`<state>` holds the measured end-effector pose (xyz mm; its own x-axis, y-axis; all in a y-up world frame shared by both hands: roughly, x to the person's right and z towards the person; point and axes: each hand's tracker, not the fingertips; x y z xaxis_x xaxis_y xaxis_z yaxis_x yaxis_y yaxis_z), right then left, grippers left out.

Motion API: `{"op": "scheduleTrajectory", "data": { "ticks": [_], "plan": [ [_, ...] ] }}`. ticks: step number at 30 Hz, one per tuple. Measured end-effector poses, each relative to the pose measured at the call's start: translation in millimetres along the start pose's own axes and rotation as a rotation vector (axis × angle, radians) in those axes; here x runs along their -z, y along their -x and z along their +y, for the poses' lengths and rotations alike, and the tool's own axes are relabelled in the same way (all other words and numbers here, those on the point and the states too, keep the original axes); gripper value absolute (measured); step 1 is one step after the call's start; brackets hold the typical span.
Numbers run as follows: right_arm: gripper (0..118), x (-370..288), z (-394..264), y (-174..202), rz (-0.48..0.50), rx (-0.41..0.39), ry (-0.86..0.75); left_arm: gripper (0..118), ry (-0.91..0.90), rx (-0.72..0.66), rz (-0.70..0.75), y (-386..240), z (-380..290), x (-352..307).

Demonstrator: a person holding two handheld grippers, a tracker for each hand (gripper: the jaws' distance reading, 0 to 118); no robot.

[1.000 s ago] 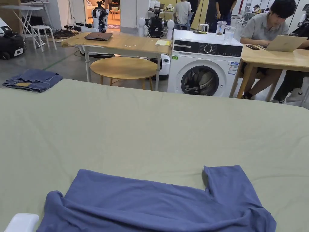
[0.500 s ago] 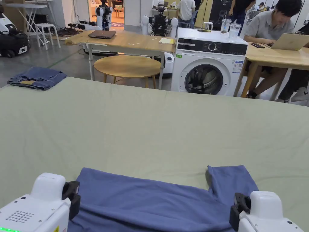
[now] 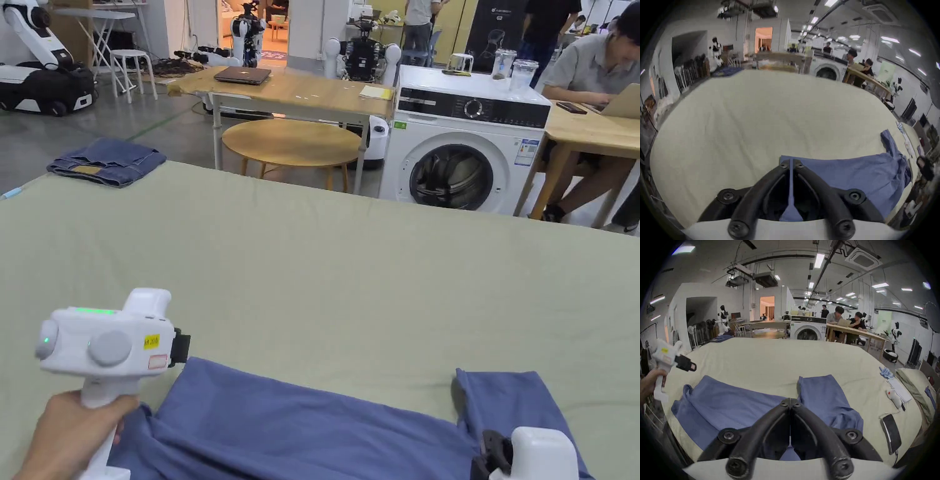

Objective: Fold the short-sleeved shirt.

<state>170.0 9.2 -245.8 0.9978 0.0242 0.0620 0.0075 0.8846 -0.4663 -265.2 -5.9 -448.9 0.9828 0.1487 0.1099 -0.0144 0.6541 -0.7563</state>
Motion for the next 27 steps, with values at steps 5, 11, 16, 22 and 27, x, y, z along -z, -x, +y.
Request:
{"op": "scheduleTrajectory", "data": {
  "ticks": [5, 11, 16, 22, 27],
  "plan": [
    [0, 7.8, -10.1, -14.1, -0.023, 0.001, 0.056, 60, 0.198, -0.022, -0.054, 4.8, 17.2, 48.6],
    [0, 12.0, -19.2, -31.0, -0.06, 0.018, 0.112, 64, 0.3, 0.088, 0.052, -11.1, 13.7, 88.1],
    [0, 17.6, -19.1, -44.5, -0.067, 0.045, 0.145, 13, 0.218, 0.235, 0.074, -31.7, 5.6, 78.3],
    [0, 49.2, 13.6, -71.1, -0.063, 0.061, 0.2, 0, 0.14, 0.182, 0.033, -25.0, 0.6, 53.1],
    [50, 112.2, 55.0, -107.0, -0.049, 0.07, 0.325, 0, 0.057, 0.144, 0.007, -18.4, 0.6, 21.6]
  ]
}}
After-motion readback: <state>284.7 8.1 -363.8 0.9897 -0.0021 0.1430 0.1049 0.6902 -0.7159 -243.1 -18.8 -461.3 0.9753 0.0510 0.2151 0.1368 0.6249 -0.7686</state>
